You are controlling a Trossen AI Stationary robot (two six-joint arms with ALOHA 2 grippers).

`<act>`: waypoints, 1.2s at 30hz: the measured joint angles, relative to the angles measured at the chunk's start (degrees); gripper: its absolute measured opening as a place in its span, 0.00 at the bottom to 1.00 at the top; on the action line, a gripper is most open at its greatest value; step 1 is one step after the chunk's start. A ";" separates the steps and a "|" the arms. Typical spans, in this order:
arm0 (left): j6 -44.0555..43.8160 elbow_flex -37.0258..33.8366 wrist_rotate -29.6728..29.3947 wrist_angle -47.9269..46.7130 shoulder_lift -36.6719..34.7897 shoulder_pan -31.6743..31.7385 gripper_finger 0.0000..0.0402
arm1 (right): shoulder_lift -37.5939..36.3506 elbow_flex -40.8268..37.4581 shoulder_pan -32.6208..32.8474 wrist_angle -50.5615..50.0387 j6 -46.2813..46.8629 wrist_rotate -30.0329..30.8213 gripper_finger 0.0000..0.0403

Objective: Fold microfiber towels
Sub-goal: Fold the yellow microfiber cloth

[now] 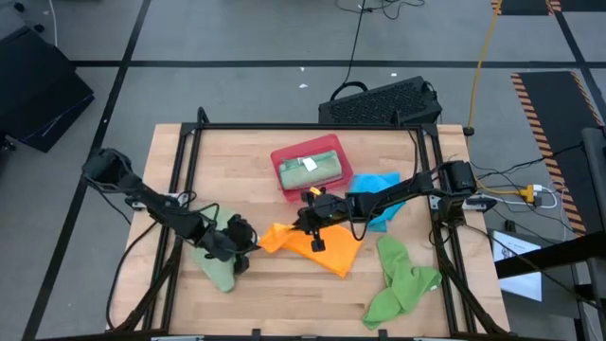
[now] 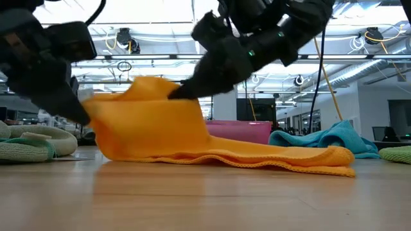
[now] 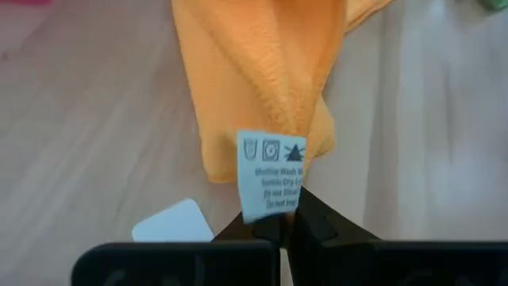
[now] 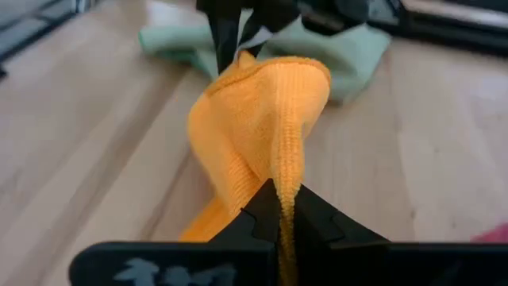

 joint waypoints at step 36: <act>1.20 -0.07 -0.32 5.05 8.00 1.73 0.01 | 4.84 3.12 13.56 1.34 -22.61 16.85 0.54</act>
